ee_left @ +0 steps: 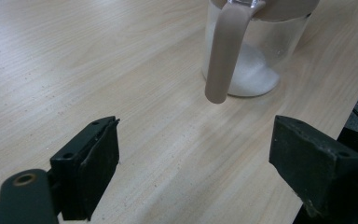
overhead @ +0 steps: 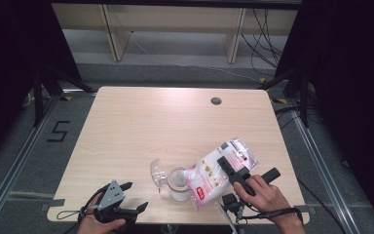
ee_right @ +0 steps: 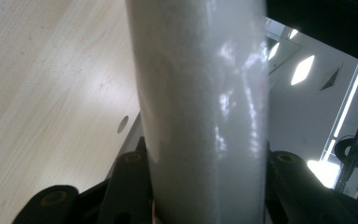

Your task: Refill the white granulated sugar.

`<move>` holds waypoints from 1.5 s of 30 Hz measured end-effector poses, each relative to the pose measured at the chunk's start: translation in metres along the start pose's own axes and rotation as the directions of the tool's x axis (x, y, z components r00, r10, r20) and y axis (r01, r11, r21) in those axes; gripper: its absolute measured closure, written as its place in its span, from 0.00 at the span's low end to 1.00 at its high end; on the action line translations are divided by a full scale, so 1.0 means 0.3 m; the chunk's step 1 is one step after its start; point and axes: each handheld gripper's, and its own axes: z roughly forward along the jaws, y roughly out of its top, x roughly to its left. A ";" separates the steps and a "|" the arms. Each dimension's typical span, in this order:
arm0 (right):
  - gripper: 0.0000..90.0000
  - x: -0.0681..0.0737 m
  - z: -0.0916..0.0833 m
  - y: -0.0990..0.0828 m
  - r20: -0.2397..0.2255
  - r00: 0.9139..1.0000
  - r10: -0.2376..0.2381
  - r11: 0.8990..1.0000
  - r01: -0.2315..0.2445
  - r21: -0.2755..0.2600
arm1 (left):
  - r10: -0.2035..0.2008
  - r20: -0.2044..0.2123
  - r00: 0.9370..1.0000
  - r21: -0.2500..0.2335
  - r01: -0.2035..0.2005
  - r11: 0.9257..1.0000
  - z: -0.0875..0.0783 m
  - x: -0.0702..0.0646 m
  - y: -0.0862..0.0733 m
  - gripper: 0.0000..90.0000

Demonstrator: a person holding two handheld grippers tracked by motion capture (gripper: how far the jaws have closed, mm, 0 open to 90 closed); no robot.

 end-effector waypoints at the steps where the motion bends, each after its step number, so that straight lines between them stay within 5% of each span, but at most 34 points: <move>1: 0.73 0.000 0.000 -0.001 -0.001 1.000 -0.002 1.000 0.002 -0.001 | 0.000 0.000 1.000 0.000 0.000 1.000 0.000 0.000 0.000 0.17; 45: 0.73 0.010 0.006 0.001 -0.010 0.999 0.033 0.999 -0.033 -0.001 | 0.004 -0.001 1.000 0.002 -0.004 1.000 0.000 0.000 0.001 0.17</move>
